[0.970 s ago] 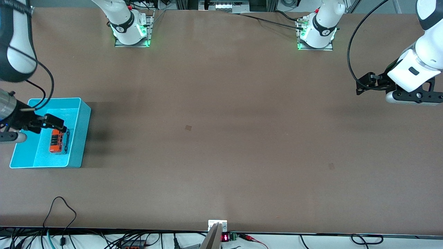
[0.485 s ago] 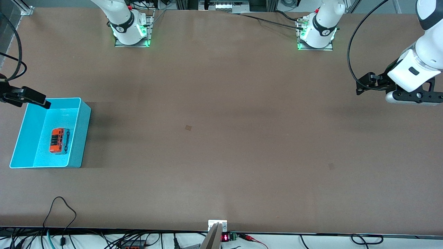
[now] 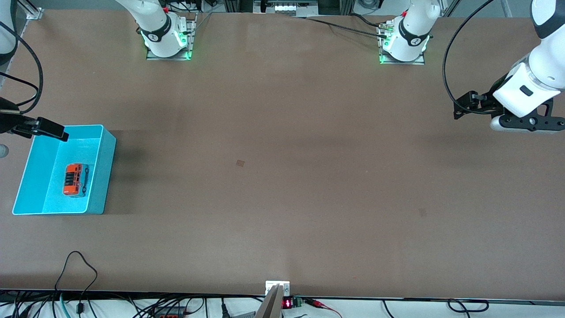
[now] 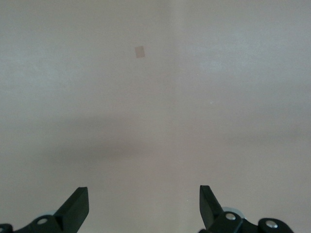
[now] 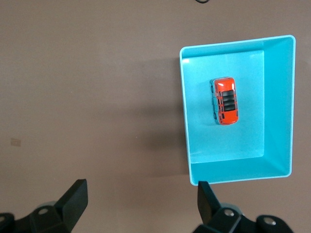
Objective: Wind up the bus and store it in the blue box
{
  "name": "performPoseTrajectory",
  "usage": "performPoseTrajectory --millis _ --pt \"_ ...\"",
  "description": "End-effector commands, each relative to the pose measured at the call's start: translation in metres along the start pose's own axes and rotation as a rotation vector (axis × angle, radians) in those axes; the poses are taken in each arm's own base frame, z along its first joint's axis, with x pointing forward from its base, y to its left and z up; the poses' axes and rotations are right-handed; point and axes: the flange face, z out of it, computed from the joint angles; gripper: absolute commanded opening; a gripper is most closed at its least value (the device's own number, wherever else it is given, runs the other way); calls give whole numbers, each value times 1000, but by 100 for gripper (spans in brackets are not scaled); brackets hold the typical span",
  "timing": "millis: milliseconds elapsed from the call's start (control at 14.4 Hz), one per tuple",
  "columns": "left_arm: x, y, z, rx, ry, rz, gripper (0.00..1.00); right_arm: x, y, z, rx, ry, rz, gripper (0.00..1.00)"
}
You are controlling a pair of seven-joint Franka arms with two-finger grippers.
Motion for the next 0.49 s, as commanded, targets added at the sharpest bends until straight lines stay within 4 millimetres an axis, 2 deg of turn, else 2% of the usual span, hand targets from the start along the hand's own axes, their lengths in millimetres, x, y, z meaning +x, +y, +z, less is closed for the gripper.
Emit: performPoseTrajectory --millis 0,416 --pt "3 3 -6 -12 -8 1 100 -26 3 -4 2 62 -22 100" --pt "3 3 -7 -12 -6 1 100 -52 -1 -30 14 35 -37 100"
